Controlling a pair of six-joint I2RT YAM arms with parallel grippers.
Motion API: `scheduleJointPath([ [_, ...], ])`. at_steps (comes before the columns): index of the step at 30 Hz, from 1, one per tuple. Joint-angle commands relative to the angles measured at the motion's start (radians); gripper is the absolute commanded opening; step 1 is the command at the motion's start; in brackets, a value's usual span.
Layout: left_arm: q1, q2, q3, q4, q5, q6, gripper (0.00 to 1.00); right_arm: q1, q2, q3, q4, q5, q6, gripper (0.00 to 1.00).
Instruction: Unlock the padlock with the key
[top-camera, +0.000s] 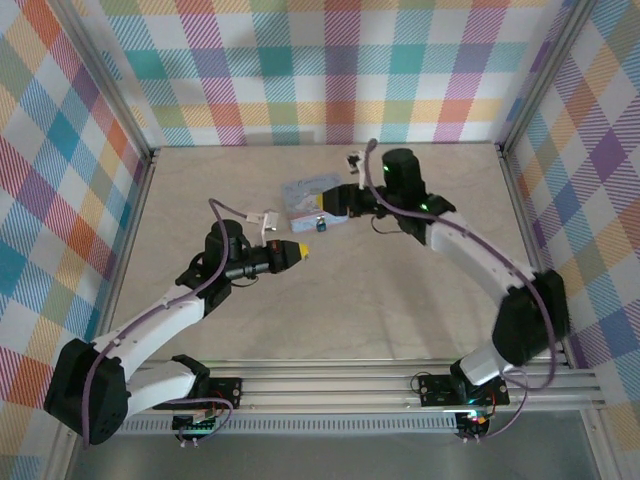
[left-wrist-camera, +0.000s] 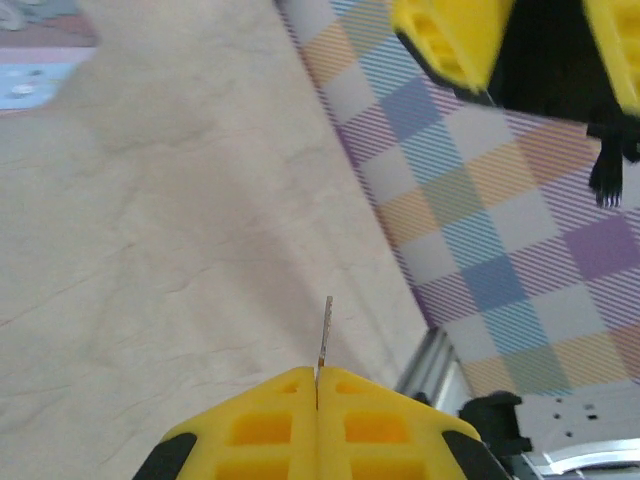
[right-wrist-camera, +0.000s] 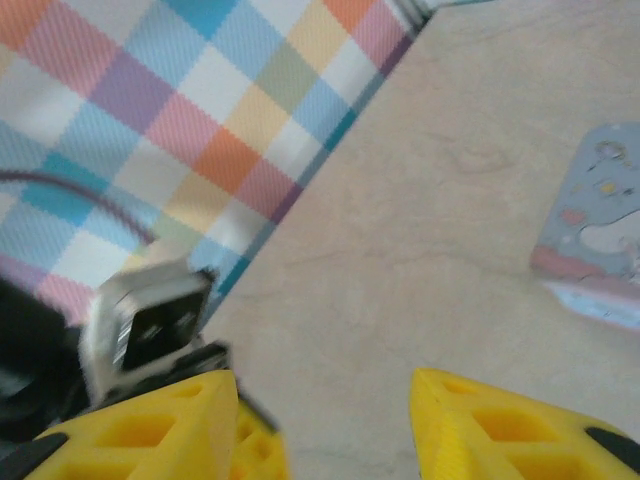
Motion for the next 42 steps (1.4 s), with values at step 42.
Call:
scheduleJointPath([
  [42, 0.102, 0.814, 0.659, -0.488, -0.417, 0.256, 0.0, -0.057, 0.488, 0.256, -0.375, 0.304, -0.173, 0.52],
])
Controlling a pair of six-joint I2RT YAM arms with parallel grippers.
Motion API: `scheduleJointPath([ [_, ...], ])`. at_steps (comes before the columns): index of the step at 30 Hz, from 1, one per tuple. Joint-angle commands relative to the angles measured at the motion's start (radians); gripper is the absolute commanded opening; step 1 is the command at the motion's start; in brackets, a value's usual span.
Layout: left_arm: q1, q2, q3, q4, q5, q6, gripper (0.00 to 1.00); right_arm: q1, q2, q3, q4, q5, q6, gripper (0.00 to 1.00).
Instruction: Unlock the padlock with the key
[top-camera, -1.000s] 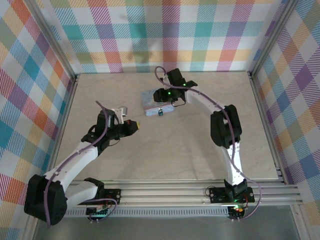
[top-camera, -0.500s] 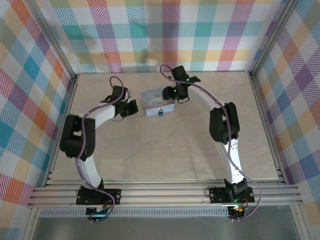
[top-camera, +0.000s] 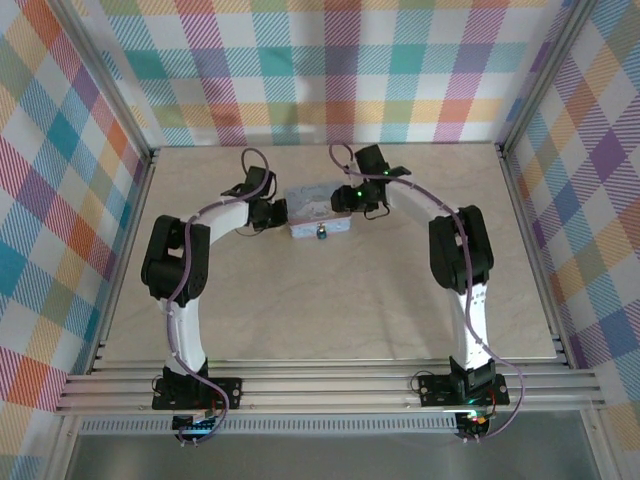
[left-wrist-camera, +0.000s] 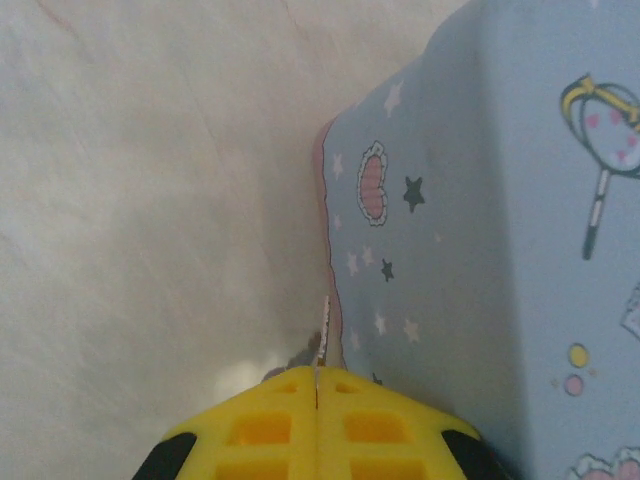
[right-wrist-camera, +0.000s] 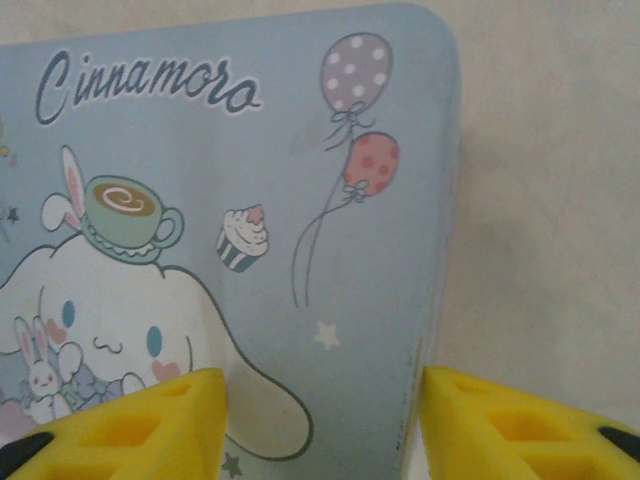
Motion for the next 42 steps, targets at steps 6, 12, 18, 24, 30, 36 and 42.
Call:
scheduleJointPath([
  [6, -0.111, -0.192, -0.241, 0.137, 0.036, -0.043, 0.0, 0.026, -0.245, -0.379, 0.095, -0.049, 0.105, 0.53],
  [12, -0.097, -0.251, -0.324, 0.185, 0.071, -0.034, 0.0, 0.026, -0.351, -0.412, 0.003, 0.01, 0.158, 0.56],
  [18, -0.028, -0.377, -0.475, 0.258, 0.145, -0.033, 0.0, 0.025, -0.553, -0.568, 0.037, 0.085, 0.217, 0.59],
  [24, -0.015, -0.526, -0.579, 0.237, 0.186, 0.004, 0.0, 0.051, -0.693, -0.753, 0.132, 0.111, 0.309, 0.57],
  [30, -0.015, -0.737, -0.726, 0.267, 0.324, 0.04, 0.0, 0.218, -0.63, -0.769, 0.184, 0.187, 0.347, 0.54],
  [36, -0.018, -0.853, -0.796, 0.268, 0.497, 0.054, 0.0, 0.287, -0.535, -0.774, 0.374, 0.176, 0.426, 0.52],
  [42, -0.022, -0.949, -0.847, 0.236, 0.507, 0.04, 0.0, 0.35, -0.441, -0.712, 0.389, 0.306, 0.414, 0.51],
])
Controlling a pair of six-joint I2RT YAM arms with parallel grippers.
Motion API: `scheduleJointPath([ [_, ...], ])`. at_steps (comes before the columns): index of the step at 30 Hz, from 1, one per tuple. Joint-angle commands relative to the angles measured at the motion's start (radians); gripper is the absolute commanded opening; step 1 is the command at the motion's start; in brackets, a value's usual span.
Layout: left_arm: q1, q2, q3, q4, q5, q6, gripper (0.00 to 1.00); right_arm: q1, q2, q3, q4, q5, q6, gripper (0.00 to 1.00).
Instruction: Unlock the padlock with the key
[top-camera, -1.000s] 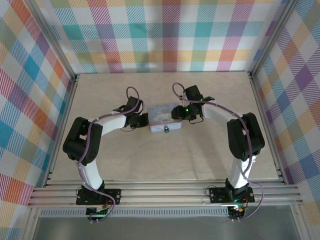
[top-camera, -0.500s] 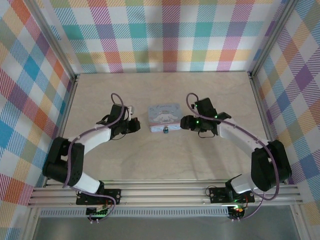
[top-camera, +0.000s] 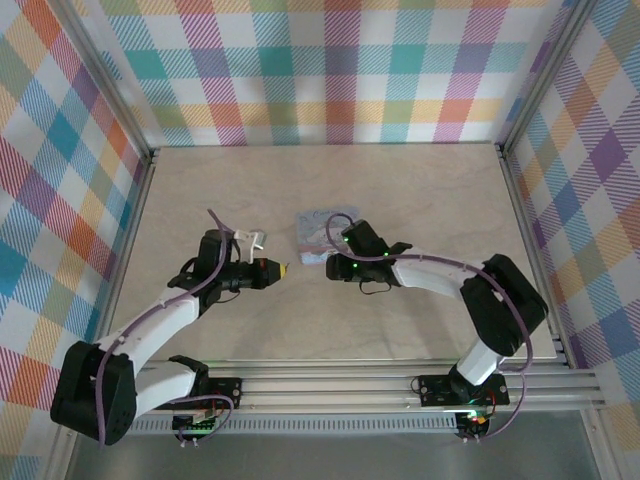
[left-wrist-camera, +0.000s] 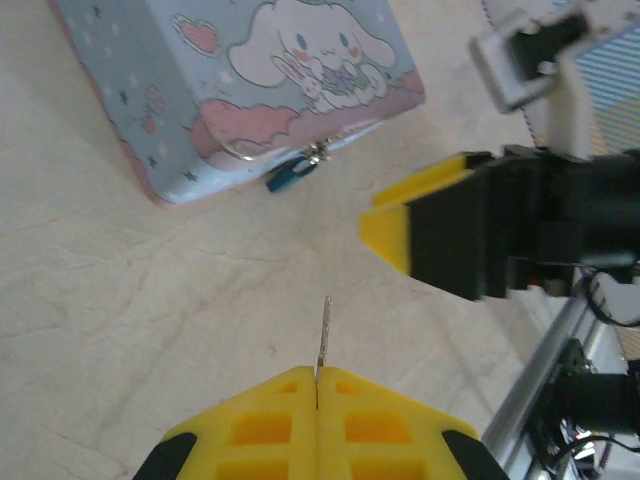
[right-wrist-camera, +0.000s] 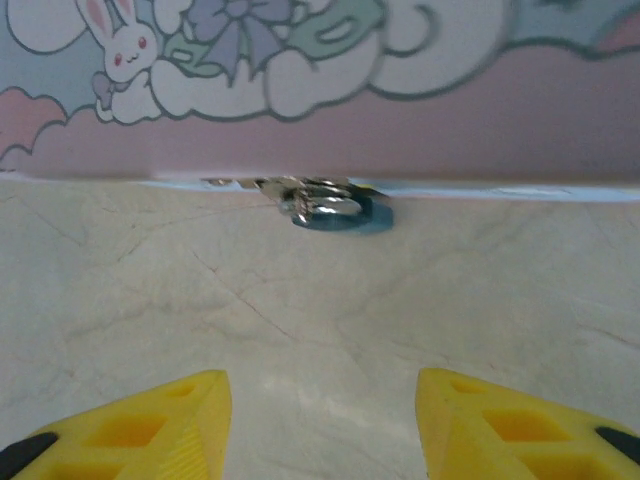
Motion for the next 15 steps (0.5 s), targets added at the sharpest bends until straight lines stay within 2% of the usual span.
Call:
scheduleJointPath([
  [1, -0.006, -0.065, -0.04, -0.014, 0.044, 0.006, 0.0, 0.041, 0.042, 0.048, 0.062, 0.117, 0.023, 0.51],
  [6, -0.006, -0.104, -0.068, -0.022, 0.034, -0.002, 0.0, 0.083, 0.107, 0.09, 0.041, 0.266, 0.026, 0.5],
  [15, -0.006, -0.108, -0.079, -0.019, 0.036, -0.007, 0.0, 0.087, 0.21, 0.168, 0.018, 0.36, 0.018, 0.51],
])
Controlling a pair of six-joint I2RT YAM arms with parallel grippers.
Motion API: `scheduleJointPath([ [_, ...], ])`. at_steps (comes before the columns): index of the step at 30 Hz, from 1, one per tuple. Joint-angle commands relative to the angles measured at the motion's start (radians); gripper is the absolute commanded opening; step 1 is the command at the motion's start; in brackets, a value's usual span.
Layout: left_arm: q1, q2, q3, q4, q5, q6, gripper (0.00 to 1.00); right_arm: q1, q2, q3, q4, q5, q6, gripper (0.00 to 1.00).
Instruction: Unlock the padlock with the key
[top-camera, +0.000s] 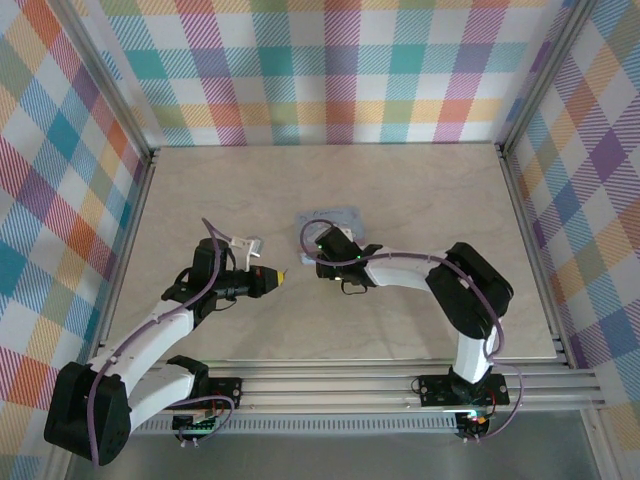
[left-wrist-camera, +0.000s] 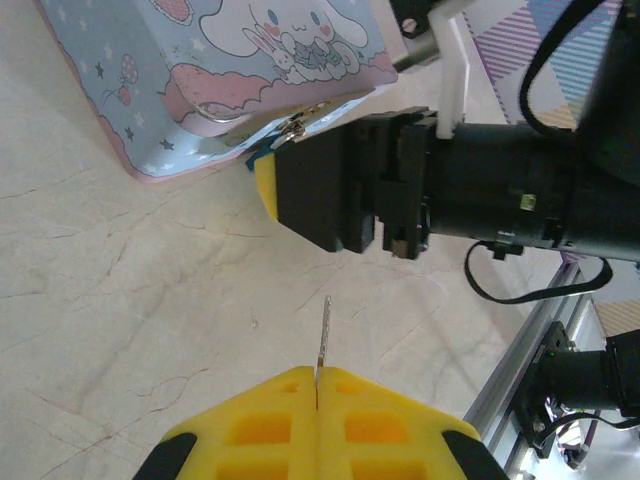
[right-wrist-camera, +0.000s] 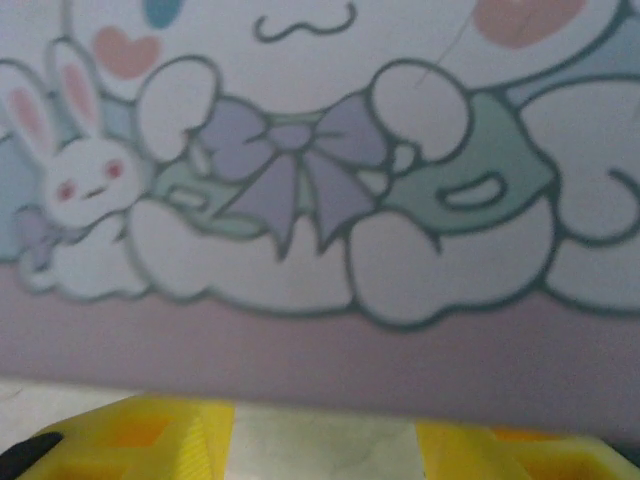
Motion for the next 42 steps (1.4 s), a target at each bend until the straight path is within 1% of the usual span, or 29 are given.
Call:
scheduleJointPath([
  [1, -0.006, -0.013, -0.018, -0.01, 0.019, -0.004, 0.0, 0.002, 0.04, 0.056, -0.016, 0.076, -0.002, 0.51],
  [5, -0.006, -0.009, -0.016, -0.005, 0.024, -0.005, 0.0, 0.002, 0.085, 0.092, -0.018, 0.102, -0.013, 0.5],
  [9, -0.006, -0.011, -0.022, -0.005, 0.027, -0.004, 0.0, 0.002, 0.118, 0.125, -0.022, 0.112, -0.016, 0.47],
  [14, -0.006, -0.019, -0.036, -0.001, 0.023, -0.007, 0.0, 0.001, 0.144, 0.158, -0.031, 0.125, -0.016, 0.39],
  [20, -0.006, 0.001, -0.04, 0.008, 0.023, 0.001, 0.0, 0.0, 0.154, 0.19, -0.055, 0.136, -0.014, 0.27],
  [23, -0.007, 0.017, -0.039, 0.017, 0.028, 0.004, 0.0, 0.0, 0.145, 0.2, -0.074, 0.134, -0.02, 0.25],
  [25, -0.007, 0.026, -0.043, 0.03, 0.03, 0.008, 0.0, 0.0, 0.133, 0.205, -0.092, 0.128, -0.028, 0.19],
  [28, -0.018, 0.035, -0.057, 0.076, 0.039, 0.021, 0.0, -0.001, 0.111, 0.212, -0.128, 0.095, -0.032, 0.13],
  [30, -0.035, 0.039, -0.075, 0.132, 0.033, 0.025, 0.0, -0.006, 0.097, 0.219, -0.164, 0.044, -0.026, 0.06],
  [33, -0.06, 0.063, -0.106, 0.243, 0.014, 0.026, 0.0, -0.017, 0.069, 0.216, -0.199, -0.043, -0.006, 0.01],
  [38, -0.109, 0.143, -0.106, 0.389, -0.005, 0.027, 0.0, -0.051, 0.016, 0.214, -0.252, -0.183, 0.011, 0.0],
  [42, -0.163, 0.226, -0.088, 0.474, -0.047, 0.05, 0.0, -0.098, -0.039, 0.186, -0.268, -0.289, 0.027, 0.0],
])
